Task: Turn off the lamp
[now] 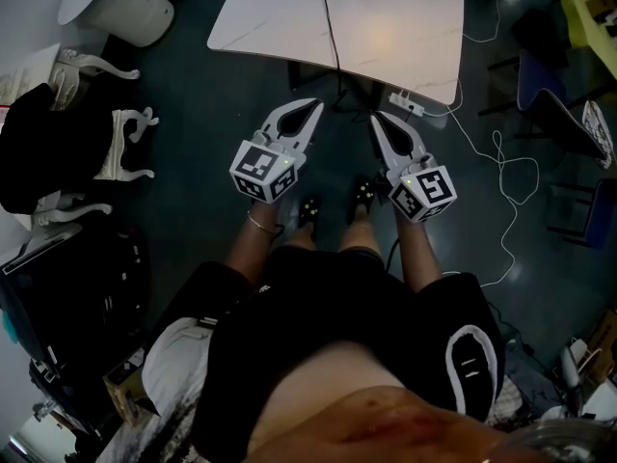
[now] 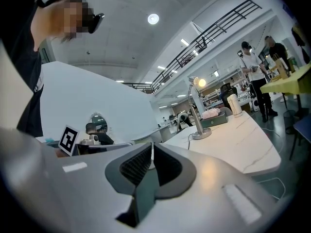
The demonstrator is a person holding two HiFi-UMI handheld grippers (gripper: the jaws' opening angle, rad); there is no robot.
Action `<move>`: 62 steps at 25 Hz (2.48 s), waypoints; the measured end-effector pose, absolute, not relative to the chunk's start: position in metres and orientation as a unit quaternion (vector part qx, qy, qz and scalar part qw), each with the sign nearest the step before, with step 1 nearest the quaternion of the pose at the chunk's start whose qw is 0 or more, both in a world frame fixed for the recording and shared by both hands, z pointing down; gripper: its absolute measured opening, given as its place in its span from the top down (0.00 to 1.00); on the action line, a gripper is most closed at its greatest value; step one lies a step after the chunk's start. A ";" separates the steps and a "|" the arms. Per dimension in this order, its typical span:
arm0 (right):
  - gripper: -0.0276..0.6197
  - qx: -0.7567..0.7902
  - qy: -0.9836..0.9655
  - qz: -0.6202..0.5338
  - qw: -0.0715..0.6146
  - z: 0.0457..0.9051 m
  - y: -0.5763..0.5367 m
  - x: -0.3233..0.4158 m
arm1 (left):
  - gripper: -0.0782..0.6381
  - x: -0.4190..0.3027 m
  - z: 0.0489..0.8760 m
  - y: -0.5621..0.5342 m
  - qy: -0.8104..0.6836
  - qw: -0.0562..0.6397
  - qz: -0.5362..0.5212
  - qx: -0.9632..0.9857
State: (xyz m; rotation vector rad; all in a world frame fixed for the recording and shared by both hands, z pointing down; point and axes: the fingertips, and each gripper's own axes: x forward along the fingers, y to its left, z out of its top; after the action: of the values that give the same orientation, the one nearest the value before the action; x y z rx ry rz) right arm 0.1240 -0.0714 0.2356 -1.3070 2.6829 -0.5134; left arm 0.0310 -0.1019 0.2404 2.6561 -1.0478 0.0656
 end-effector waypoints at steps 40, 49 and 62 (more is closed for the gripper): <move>0.95 -0.440 0.874 -0.207 -0.014 0.402 -0.124 0.116 | 0.88 0.022 0.410 -0.126 -0.403 0.189 0.085 0.892; 0.93 -0.431 0.882 -0.184 -0.044 0.442 -0.140 0.110 | 0.88 0.021 0.443 -0.132 -0.410 0.192 0.083 0.887; 0.86 -0.419 0.890 -0.160 -0.084 0.491 -0.168 0.099 | 0.88 0.021 0.472 -0.132 -0.407 0.190 0.097 0.888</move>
State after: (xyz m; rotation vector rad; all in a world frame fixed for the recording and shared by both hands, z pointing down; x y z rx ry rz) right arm 0.0994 -0.1676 0.4907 -1.3901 2.9559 -0.5305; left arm 0.0206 -0.1316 0.4721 2.4967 -1.1427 0.2731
